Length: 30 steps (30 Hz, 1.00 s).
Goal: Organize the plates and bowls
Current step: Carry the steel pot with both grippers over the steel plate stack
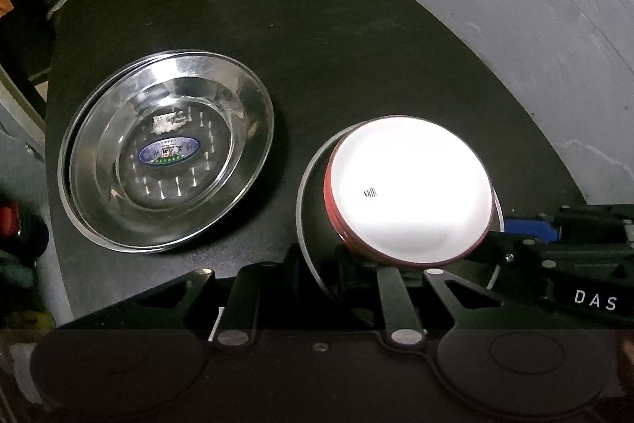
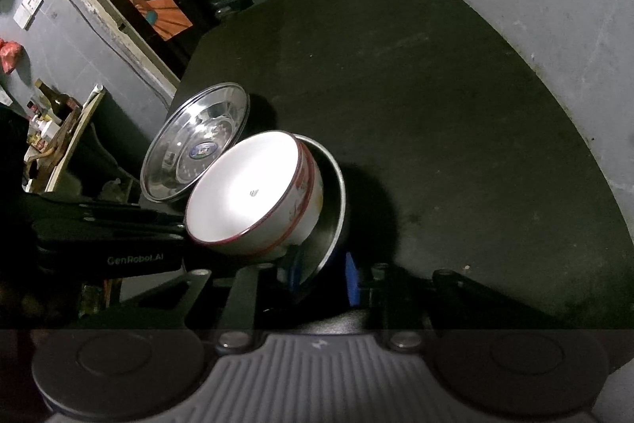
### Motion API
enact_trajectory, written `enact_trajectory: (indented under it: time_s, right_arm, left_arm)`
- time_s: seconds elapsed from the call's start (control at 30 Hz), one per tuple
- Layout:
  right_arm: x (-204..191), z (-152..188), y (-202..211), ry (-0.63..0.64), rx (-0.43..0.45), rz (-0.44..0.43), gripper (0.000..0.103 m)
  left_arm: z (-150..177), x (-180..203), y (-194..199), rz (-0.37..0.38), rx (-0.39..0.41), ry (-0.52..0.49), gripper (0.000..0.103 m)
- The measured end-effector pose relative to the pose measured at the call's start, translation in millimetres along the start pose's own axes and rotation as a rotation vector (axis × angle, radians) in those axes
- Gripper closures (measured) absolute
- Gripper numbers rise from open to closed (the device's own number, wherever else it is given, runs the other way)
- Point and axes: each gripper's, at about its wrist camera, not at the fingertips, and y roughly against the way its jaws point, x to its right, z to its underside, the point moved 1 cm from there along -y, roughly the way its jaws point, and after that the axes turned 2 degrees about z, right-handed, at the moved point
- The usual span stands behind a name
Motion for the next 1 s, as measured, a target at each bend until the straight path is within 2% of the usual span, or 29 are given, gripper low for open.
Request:
enact_trajectory:
  time_s: [0.27, 0.5, 1.0]
  right_arm:
    - [2, 4, 4, -0.010, 0.012, 0.004, 0.076]
    - [-2, 3, 14, -0.006, 0.062, 0.006, 0.076]
    - [-21, -12, 19, 0.003, 0.124, -0.012, 0.076]
  left_arm:
    - [0, 2, 2, 0.007, 0.012, -0.030, 0.086]
    - [-2, 3, 13, 0.014, 0.056, -0.054, 0.086]
    - [-17, -15, 34, 0.007, 0.112, -0.070, 0.086]
